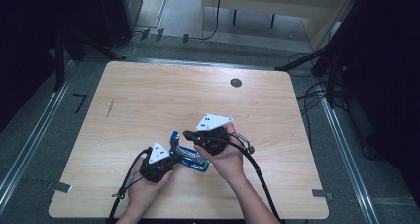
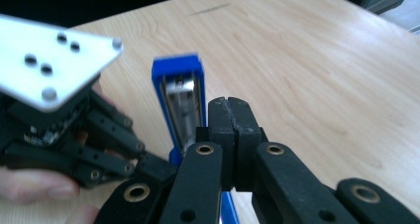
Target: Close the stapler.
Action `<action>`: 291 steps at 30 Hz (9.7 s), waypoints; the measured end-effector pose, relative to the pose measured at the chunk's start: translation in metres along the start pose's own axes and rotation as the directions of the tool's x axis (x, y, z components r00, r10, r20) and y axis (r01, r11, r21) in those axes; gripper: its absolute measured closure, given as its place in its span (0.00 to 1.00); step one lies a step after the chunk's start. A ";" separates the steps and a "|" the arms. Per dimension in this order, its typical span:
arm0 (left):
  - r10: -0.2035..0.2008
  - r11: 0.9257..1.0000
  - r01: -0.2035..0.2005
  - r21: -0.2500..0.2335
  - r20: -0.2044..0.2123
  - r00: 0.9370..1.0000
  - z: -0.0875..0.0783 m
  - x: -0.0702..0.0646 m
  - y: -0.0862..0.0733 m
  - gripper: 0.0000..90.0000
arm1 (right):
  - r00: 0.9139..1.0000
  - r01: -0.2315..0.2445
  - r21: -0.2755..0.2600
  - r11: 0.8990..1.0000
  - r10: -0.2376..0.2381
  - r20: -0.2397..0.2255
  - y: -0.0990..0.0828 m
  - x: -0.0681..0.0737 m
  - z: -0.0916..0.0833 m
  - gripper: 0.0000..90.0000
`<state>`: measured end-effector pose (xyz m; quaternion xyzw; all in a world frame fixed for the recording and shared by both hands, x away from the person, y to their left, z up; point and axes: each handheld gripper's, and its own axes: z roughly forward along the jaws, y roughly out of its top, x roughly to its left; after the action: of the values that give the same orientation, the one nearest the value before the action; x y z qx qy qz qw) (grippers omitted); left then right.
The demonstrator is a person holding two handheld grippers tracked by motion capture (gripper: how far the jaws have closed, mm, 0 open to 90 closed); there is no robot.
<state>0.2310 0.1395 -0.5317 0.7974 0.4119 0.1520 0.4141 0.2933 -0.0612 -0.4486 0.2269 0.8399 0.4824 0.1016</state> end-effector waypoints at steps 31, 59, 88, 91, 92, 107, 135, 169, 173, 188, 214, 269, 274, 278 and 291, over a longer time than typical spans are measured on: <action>0.001 1.000 -0.001 0.000 0.004 1.000 0.000 0.001 0.000 1.00 | 0.998 0.064 -0.012 0.998 -0.064 -0.009 0.040 0.019 0.016 1.00; 0.008 1.000 -0.008 0.000 0.021 1.000 -0.002 0.000 -0.001 1.00 | 1.000 0.020 0.010 1.000 -0.020 0.016 -0.020 0.012 -0.020 1.00; 0.063 0.998 -0.063 -0.009 0.059 0.996 -0.004 -0.005 -0.003 1.00 | 0.993 -0.050 0.077 0.996 0.042 0.107 -0.089 0.011 -0.039 1.00; 0.060 0.998 -0.060 -0.006 0.060 0.996 -0.003 -0.005 -0.003 1.00 | 0.993 -0.066 -0.001 0.998 0.066 0.098 -0.081 0.011 -0.044 1.00; 0.063 0.998 -0.063 -0.005 0.059 0.996 -0.003 -0.005 -0.003 1.00 | 0.994 -0.057 -0.002 0.998 0.057 0.095 -0.078 0.012 -0.043 1.00; 0.069 0.998 -0.069 0.005 0.057 0.996 -0.003 -0.006 -0.002 1.00 | 0.993 -0.108 -0.009 0.994 0.109 0.048 -0.087 0.018 -0.028 1.00; -0.043 0.995 0.049 -0.084 0.073 0.996 -0.020 0.010 -0.007 0.99 | 0.986 -0.144 -0.009 0.990 0.144 0.086 -0.100 0.039 -0.030 1.00; -0.272 0.949 0.205 -0.240 -0.294 0.916 -0.085 0.104 -0.044 0.38 | 0.981 -0.161 0.102 0.982 0.149 0.123 -0.115 0.037 -0.002 1.00; -0.274 0.948 0.205 -0.244 -0.296 0.915 -0.086 0.104 -0.044 0.37 | 0.980 -0.165 0.100 0.981 0.152 0.128 -0.114 0.035 -0.001 1.00; -0.290 0.945 0.219 -0.245 -0.307 0.906 -0.085 0.104 -0.044 0.38 | 0.969 -0.218 0.091 0.972 0.204 0.137 -0.114 0.021 0.000 1.00; -0.297 0.942 0.229 -0.244 -0.296 0.908 -0.086 0.106 -0.044 0.39 | 0.976 -0.169 -0.016 0.986 0.169 0.140 -0.113 0.016 -0.021 0.74; -0.232 0.965 0.178 -0.192 -0.311 0.922 -0.084 0.099 -0.043 0.11 | 0.810 -0.350 -0.236 0.907 0.419 0.410 -0.184 -0.059 -0.175 0.00; -0.227 0.967 0.174 -0.187 -0.313 0.922 -0.084 0.098 -0.043 0.11 | 0.795 -0.324 -0.234 0.916 0.398 0.457 -0.190 -0.061 -0.185 0.00; -0.228 0.967 0.175 -0.187 -0.315 0.921 -0.084 0.098 -0.043 0.11 | 0.787 -0.331 -0.225 0.916 0.400 0.469 -0.199 -0.063 -0.191 0.00; -0.228 0.967 0.176 -0.186 -0.314 0.922 -0.084 0.098 -0.043 0.11 | 0.759 -0.363 -0.261 0.894 0.447 0.474 -0.225 -0.068 -0.215 0.00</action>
<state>0.2196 0.2751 -0.5242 0.6790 0.5431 0.2720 0.4124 0.2057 -0.3553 -0.5341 0.5171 0.6714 0.4758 0.2356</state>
